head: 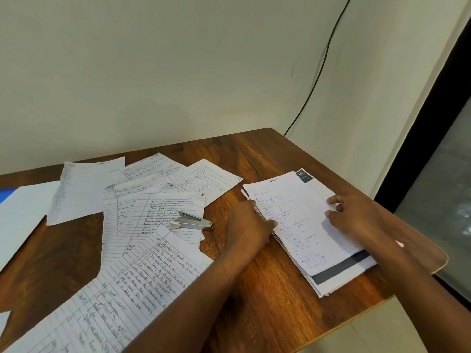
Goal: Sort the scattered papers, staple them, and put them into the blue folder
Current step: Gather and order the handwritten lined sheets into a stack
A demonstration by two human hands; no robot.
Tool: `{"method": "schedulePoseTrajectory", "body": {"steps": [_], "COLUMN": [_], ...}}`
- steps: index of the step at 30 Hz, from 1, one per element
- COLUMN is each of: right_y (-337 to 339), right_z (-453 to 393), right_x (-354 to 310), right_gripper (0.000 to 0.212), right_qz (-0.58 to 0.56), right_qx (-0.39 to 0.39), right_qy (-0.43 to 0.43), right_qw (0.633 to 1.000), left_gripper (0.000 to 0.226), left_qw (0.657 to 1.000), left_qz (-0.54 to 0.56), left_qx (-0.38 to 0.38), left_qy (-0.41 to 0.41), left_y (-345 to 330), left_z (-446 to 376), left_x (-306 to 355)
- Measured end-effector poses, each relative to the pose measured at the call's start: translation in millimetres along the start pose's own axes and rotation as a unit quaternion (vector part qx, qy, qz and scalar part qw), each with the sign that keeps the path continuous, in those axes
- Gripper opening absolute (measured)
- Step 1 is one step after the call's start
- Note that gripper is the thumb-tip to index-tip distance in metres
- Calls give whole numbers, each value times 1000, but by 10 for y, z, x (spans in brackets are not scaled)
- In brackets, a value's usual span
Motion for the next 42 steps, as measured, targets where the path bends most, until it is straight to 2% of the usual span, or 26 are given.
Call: {"method": "schedulePoseTrajectory", "body": {"steps": [3, 6, 10, 19, 23, 25, 27, 29, 32, 34, 38, 42], "right_y": [2, 44, 18, -317, -607, -753, -883, -1004, -1128, -1168, -1222, -1228], "right_z": [44, 154, 327, 791, 949, 1028, 1063, 1040, 958, 918, 859, 907], "right_x": [-47, -164, -430, -1348, -1767, -1975, -2142, -2261, -2379, -2435, -2507, -2570], "right_gripper": [37, 30, 31, 43, 42, 35, 28, 32, 48, 51, 53, 53], "right_qz": [13, 4, 8, -42, -66, -62, -65, -52, -17, 1, 36, 57], "right_qx": [7, 49, 75, 7, -46, -68, -96, -124, -137, -138, -139, -126], "right_qy": [2, 28, 83, 181, 207, 229, 251, 269, 296, 300, 303, 311], "right_qw": [1000, 998, 994, 983, 975, 969, 961, 954, 945, 944, 942, 940], "left_gripper": [48, 59, 53, 61, 61, 63, 63, 52, 66, 67, 51, 45], "left_qw": [1000, 1000, 999, 990, 976, 964, 961, 952, 943, 944, 944, 950], "left_qz": [5, -7, -24, -99, -154, -190, -180, -200, -220, -218, -230, -237], "left_qx": [-1, 11, 28, 87, 124, 138, 155, 164, 157, 150, 141, 125], "left_qy": [-6, -17, -23, 48, 92, 123, 140, 161, 195, 198, 190, 163], "left_y": [44, 151, 391, 1549, 2106, 2331, 2497, 2609, 2730, 2754, 2640, 2509], "left_z": [40, 83, 171, 586, 895, 1056, 1166, 1296, 1497, 1592, 1639, 1561], "left_x": [-8, -13, -17, -406, -627, -704, -833, -936, -1148, -1237, -1262, -1217]}}
Point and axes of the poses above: each hand's wrist, its own z-axis away from the middle knuckle, its own y-axis out of the back of the hand, x = y × z, the point moved 6 cm from there along -z, towards the middle knuckle, and after that the axes turned 8 degrees about -x, right-handed, at the moved point
